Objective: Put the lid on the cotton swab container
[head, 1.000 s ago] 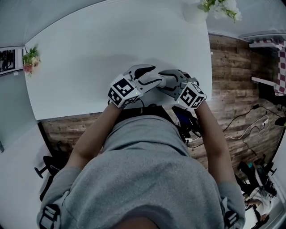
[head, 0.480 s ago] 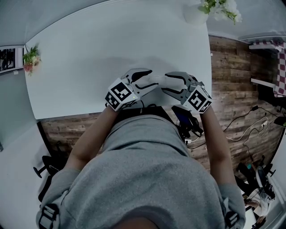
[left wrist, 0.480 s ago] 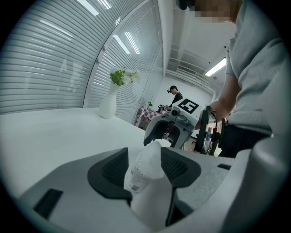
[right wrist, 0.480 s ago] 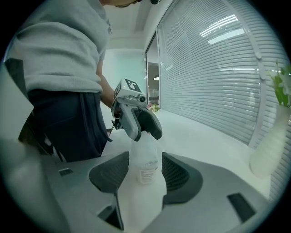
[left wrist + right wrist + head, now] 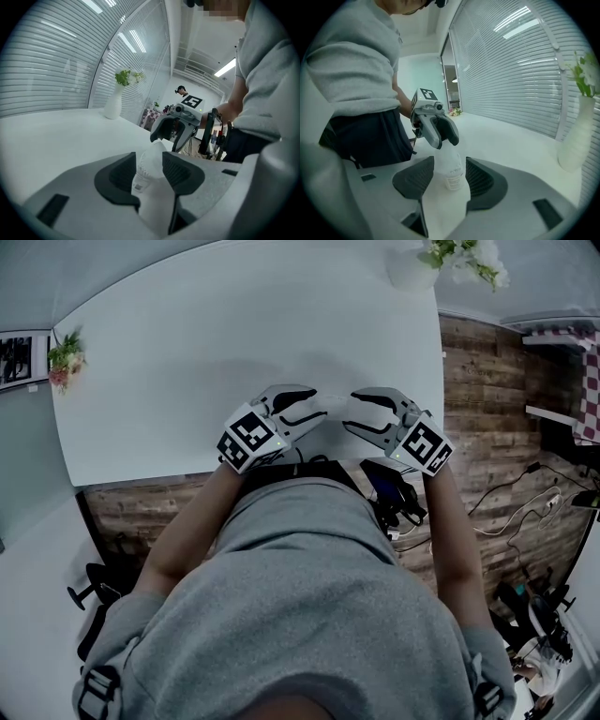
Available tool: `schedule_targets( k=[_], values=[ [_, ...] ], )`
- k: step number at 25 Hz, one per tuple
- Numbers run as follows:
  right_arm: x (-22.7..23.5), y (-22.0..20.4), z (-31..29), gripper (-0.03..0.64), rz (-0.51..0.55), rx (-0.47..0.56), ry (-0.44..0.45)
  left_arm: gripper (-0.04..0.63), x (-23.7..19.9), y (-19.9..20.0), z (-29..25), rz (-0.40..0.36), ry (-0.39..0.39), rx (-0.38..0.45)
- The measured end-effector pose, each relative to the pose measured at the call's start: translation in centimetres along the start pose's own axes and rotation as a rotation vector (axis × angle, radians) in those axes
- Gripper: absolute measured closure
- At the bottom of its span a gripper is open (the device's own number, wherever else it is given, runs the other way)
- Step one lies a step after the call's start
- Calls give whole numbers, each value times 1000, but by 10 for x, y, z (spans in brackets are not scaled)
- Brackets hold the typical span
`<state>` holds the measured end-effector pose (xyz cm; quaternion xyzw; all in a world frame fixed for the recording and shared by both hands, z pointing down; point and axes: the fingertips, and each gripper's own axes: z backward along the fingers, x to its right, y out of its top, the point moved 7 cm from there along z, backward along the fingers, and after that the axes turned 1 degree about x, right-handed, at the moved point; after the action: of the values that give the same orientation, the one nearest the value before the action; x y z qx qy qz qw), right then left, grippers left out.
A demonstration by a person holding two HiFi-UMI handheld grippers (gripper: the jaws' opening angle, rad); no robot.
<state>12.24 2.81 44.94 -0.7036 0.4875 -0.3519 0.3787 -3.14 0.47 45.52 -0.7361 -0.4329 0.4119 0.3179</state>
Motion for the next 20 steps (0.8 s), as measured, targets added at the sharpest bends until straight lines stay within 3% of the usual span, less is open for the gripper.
schedule_targets(
  k=[4, 12, 20],
  values=[
    [3, 6, 2, 426, -43, 1, 7, 430, 1, -1, 0, 38, 9, -7],
    [6, 2, -3, 426, -222, -35, 27, 442, 5, -4, 3, 82, 39, -45],
    [7, -2, -9, 426, -231, -78, 48, 458, 2, -4, 0, 112, 40, -42]
  ],
)
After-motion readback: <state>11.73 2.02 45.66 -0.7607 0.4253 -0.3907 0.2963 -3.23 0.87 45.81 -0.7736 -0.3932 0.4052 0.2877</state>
